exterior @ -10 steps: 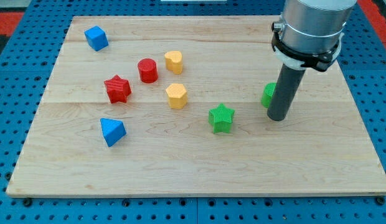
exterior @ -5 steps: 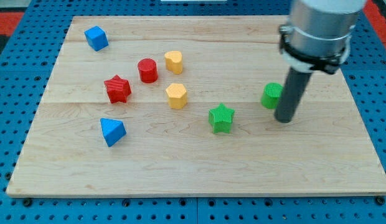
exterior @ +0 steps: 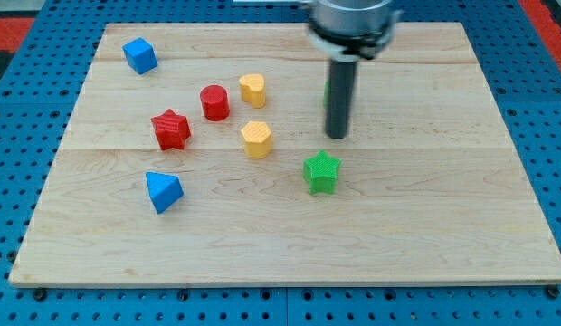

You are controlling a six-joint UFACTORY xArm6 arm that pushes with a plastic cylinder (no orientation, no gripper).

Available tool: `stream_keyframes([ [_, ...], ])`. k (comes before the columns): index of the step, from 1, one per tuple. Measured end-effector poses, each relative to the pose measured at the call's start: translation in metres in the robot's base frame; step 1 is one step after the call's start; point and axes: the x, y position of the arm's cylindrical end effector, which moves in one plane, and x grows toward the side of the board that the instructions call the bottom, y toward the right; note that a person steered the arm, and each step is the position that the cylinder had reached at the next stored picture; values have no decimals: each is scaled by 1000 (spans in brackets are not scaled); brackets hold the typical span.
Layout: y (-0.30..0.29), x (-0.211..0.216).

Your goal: Push the green circle towards top center

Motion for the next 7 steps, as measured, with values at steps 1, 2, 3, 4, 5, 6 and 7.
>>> stream_keyframes([
  [1, -13, -37],
  [2, -39, -88],
  [3, -19, -83],
  [4, 10, -89],
  [5, 11, -116],
  [6, -71, -122],
  [7, -80, -106],
])
